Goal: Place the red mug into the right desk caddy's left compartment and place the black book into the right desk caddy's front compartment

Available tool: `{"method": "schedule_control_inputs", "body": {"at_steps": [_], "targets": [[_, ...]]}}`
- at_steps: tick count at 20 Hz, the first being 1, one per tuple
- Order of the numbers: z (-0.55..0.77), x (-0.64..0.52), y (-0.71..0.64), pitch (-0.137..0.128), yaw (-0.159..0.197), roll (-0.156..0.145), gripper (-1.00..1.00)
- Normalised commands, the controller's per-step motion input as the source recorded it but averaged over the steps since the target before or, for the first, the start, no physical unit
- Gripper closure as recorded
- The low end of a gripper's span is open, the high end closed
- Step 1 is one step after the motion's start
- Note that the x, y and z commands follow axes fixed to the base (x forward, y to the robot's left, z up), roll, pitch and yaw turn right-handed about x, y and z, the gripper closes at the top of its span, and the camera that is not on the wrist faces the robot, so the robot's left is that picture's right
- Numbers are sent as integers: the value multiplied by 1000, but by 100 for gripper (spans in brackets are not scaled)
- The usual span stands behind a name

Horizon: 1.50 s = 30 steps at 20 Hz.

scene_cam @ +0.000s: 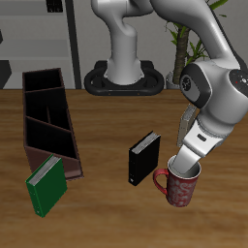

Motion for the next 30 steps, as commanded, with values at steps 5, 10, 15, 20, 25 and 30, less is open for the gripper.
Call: {"method": "schedule_control_inputs", "body": {"at_steps": [5,10,15,20,25,30], "targets": [[-412,50,-108,61,40,18,-100],[-187,8,-89,32,-7,5,100],[126,-9,-121,-22,-52,7,100],[448,-51,-176,-87,-95,14,100],[668,-112,-322,-115,-101,2,100],[508,-179,-253,-58,-152,3,100]]}}
